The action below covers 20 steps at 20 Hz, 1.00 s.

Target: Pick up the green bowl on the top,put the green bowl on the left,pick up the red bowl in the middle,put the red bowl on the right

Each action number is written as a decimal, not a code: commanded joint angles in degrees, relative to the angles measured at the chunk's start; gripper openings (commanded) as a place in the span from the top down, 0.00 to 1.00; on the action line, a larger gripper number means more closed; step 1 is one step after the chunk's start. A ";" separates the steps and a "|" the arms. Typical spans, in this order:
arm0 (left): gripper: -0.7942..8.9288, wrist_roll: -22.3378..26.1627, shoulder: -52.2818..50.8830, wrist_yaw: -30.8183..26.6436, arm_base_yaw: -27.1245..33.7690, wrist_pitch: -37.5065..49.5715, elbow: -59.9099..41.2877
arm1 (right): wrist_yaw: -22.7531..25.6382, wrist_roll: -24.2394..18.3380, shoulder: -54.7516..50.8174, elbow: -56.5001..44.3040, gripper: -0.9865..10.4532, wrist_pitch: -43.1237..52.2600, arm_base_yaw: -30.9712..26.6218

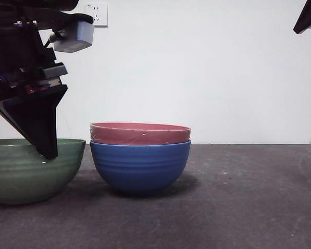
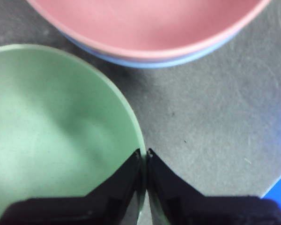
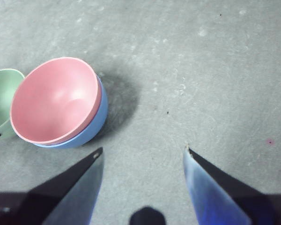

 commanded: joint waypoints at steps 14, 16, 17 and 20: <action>0.56 -7.74 -16.35 0.24 4.22 -8.35 8.39 | -2.69 -1.09 19.06 14.47 0.67 3.21 20.83; 0.56 -7.63 -19.93 1.70 9.20 -11.37 8.39 | -2.67 -1.70 24.61 17.94 0.67 3.06 25.40; 0.56 -6.75 -21.42 2.27 12.37 -12.96 8.39 | -2.56 -2.14 27.41 19.54 0.67 3.06 27.56; 0.56 -4.44 -24.81 6.43 23.06 -16.61 8.39 | 0.33 -3.43 35.06 23.89 0.67 2.89 33.22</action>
